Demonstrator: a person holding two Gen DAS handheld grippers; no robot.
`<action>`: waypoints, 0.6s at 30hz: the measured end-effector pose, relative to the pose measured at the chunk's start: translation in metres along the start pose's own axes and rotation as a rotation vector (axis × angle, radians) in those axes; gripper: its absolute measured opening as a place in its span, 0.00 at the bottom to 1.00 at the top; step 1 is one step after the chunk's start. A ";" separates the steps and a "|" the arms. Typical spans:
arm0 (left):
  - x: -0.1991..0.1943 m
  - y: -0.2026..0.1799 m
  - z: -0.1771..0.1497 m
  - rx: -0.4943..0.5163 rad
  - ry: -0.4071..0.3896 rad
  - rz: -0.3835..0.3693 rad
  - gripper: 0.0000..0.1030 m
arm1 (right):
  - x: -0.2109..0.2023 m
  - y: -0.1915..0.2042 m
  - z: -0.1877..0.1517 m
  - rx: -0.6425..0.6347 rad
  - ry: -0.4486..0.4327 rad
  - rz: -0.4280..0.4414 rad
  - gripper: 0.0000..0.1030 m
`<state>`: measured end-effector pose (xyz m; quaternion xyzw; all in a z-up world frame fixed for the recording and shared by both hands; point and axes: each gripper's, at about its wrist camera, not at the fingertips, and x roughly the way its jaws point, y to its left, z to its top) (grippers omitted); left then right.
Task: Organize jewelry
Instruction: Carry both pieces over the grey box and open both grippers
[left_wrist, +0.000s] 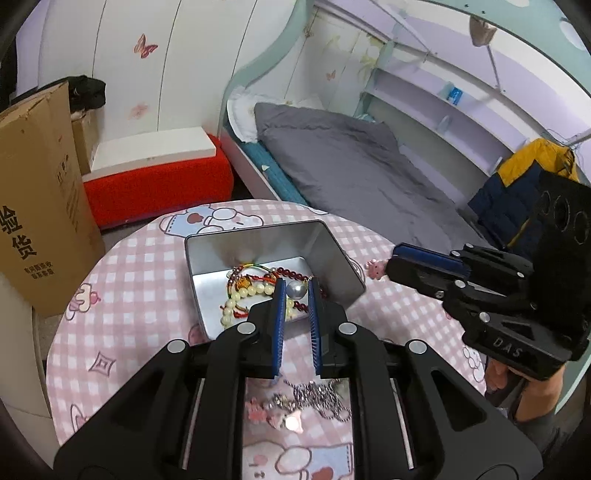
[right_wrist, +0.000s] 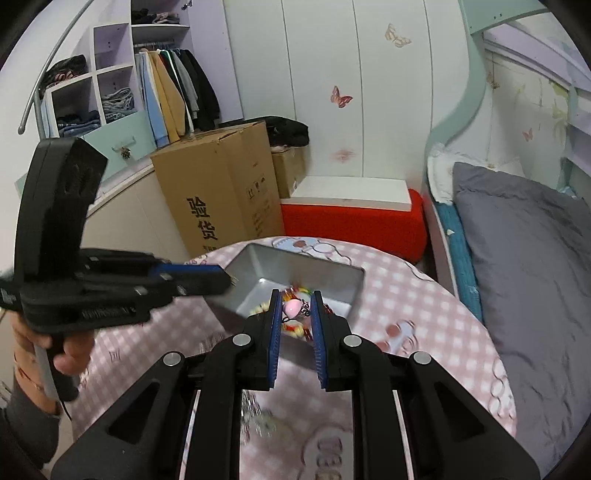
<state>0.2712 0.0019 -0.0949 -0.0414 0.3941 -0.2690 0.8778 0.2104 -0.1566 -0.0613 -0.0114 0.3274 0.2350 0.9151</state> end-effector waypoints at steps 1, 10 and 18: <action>0.005 0.002 0.002 -0.004 0.008 -0.004 0.12 | 0.004 -0.001 0.001 0.004 0.005 0.005 0.13; 0.034 0.011 0.000 -0.045 0.083 0.002 0.12 | 0.044 -0.008 -0.005 0.048 0.079 0.026 0.13; 0.038 0.020 -0.001 -0.088 0.111 -0.013 0.15 | 0.045 -0.018 -0.016 0.104 0.088 0.039 0.15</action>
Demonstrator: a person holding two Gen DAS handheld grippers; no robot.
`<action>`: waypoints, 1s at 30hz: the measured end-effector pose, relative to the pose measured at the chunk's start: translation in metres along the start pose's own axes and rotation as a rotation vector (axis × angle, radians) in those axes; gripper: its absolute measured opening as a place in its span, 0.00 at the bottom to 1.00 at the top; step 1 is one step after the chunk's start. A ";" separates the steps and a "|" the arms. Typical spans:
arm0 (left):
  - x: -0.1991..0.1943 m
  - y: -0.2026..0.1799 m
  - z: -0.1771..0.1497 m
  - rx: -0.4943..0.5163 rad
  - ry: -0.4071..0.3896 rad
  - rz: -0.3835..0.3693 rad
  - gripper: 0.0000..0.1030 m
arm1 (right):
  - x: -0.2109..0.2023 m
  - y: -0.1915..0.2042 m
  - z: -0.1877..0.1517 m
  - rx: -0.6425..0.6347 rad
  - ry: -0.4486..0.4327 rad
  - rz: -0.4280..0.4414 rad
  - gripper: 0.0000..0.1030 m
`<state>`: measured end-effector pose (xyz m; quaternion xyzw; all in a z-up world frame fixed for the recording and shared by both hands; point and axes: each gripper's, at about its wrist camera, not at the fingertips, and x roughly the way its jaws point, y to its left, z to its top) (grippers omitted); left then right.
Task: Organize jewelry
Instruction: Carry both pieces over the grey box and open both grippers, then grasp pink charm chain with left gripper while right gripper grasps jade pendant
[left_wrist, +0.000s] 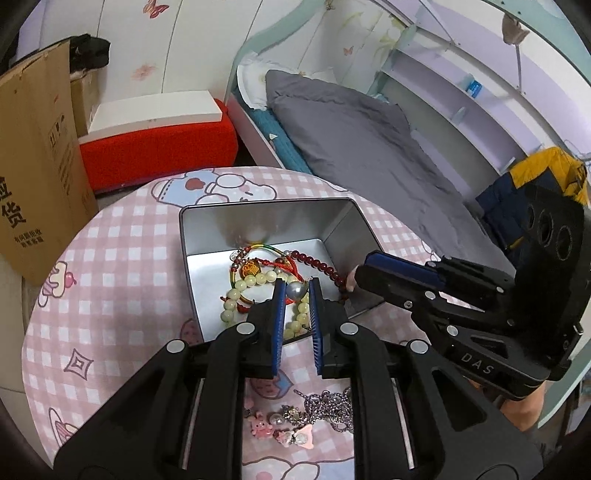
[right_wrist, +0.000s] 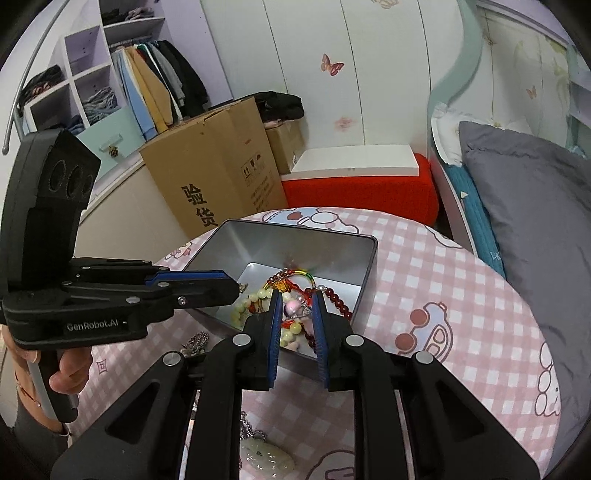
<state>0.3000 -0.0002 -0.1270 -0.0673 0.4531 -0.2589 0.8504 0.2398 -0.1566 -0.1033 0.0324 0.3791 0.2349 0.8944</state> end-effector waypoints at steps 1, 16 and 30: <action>-0.001 0.000 0.000 -0.002 0.000 0.000 0.17 | 0.000 -0.001 0.000 0.002 0.000 0.001 0.15; -0.055 -0.014 -0.018 0.027 -0.135 0.063 0.60 | -0.046 0.010 -0.010 -0.015 -0.055 -0.015 0.16; -0.064 -0.005 -0.101 0.039 -0.108 0.207 0.60 | -0.036 0.016 -0.090 -0.140 0.117 -0.088 0.34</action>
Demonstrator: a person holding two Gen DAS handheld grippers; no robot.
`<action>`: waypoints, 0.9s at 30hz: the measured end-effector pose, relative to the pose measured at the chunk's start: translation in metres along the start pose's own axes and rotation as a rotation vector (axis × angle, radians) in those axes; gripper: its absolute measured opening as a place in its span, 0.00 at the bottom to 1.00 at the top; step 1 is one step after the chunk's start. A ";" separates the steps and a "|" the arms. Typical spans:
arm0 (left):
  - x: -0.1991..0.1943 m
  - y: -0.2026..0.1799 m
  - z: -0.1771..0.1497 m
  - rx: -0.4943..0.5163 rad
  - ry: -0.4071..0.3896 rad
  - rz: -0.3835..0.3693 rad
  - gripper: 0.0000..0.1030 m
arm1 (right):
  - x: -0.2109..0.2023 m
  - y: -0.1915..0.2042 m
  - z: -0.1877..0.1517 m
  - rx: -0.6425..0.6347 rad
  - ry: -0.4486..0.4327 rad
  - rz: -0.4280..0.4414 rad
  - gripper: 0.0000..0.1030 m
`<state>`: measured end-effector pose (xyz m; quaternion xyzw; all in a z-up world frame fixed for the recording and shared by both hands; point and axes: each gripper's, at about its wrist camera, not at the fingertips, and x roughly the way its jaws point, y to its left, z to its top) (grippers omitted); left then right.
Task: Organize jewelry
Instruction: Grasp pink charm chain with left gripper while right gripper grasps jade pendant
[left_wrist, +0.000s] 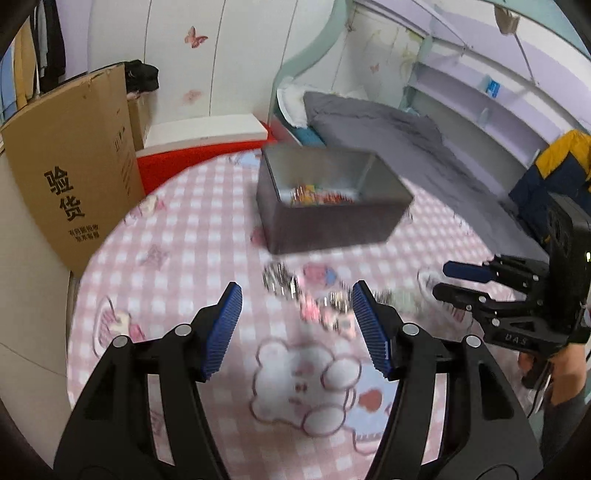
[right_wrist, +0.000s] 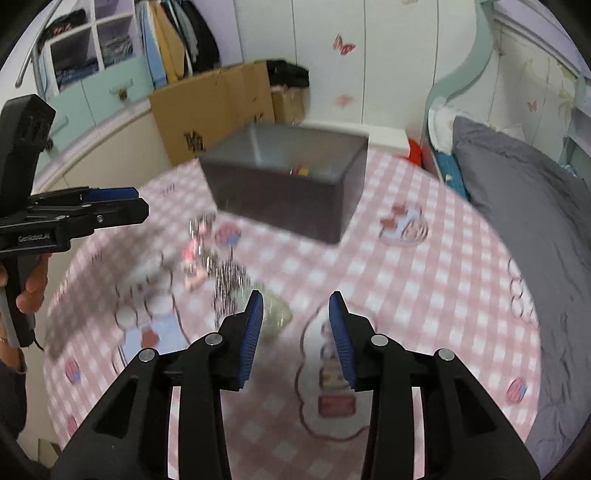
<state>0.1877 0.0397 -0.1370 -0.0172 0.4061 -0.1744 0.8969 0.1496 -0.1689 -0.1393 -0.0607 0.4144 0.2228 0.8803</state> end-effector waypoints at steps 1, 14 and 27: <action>0.001 -0.001 -0.005 0.004 0.008 0.001 0.60 | 0.003 0.001 -0.004 -0.010 0.013 0.001 0.34; 0.019 -0.021 -0.036 0.020 0.052 0.014 0.60 | 0.029 0.024 -0.005 -0.204 0.043 0.019 0.37; 0.044 -0.039 -0.030 0.061 0.079 0.020 0.42 | 0.025 0.005 -0.003 -0.141 0.037 0.022 0.28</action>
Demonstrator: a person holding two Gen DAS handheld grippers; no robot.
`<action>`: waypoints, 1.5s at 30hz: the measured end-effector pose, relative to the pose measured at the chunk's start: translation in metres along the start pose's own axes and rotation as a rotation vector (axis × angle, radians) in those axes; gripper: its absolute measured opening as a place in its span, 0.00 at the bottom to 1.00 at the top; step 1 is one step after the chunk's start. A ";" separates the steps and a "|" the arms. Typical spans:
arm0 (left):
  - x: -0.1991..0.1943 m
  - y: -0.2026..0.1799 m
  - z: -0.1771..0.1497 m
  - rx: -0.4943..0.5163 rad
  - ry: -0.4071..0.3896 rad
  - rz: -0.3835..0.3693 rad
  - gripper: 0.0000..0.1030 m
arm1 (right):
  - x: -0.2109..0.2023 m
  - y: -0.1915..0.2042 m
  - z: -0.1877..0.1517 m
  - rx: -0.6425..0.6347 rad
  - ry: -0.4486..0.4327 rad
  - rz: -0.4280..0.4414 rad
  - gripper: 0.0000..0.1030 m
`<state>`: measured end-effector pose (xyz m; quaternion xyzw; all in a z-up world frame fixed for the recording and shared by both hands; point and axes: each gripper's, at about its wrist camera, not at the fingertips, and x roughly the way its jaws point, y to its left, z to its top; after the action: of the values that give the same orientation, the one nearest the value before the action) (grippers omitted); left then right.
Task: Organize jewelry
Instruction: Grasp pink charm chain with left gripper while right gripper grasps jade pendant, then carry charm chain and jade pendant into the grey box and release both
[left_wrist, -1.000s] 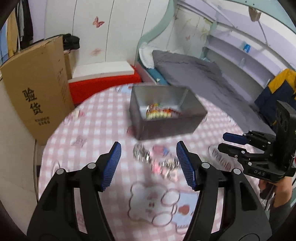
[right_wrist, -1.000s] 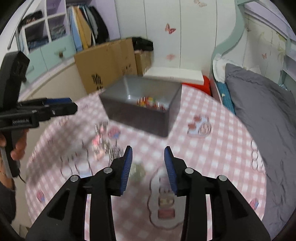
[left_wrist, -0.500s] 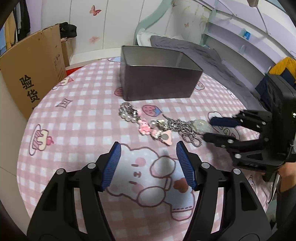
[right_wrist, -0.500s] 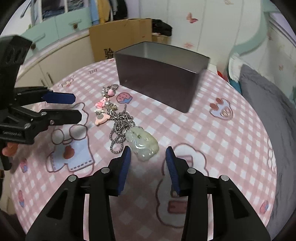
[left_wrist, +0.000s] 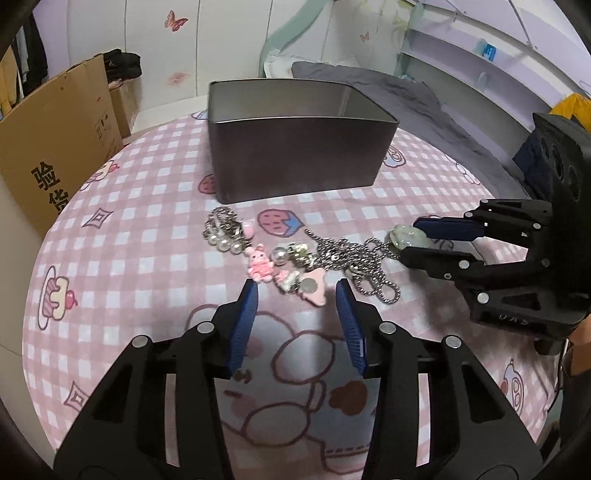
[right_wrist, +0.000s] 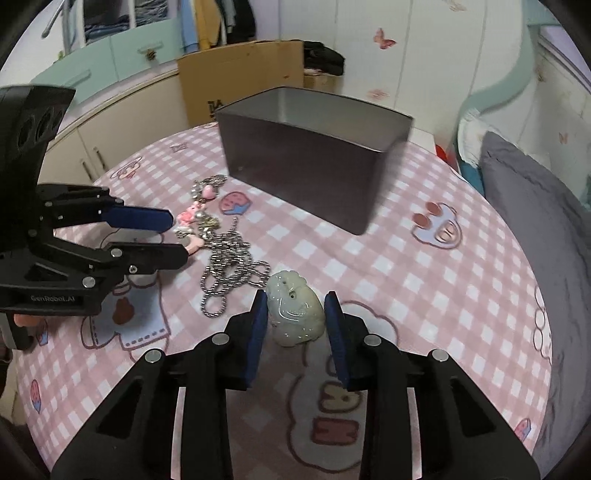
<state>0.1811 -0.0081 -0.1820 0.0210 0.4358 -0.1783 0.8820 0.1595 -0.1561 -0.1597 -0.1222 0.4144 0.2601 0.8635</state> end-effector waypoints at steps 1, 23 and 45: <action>0.001 -0.001 0.001 0.003 0.001 0.003 0.42 | -0.001 -0.003 -0.001 0.013 -0.001 -0.005 0.28; -0.045 0.014 0.024 -0.046 -0.106 -0.114 0.27 | -0.041 -0.008 0.021 0.091 -0.111 -0.021 0.28; 0.022 0.035 0.129 -0.047 -0.015 -0.147 0.27 | 0.002 -0.023 0.108 0.119 -0.126 0.015 0.28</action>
<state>0.3037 -0.0066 -0.1234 -0.0330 0.4335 -0.2326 0.8700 0.2440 -0.1282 -0.0936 -0.0509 0.3751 0.2486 0.8916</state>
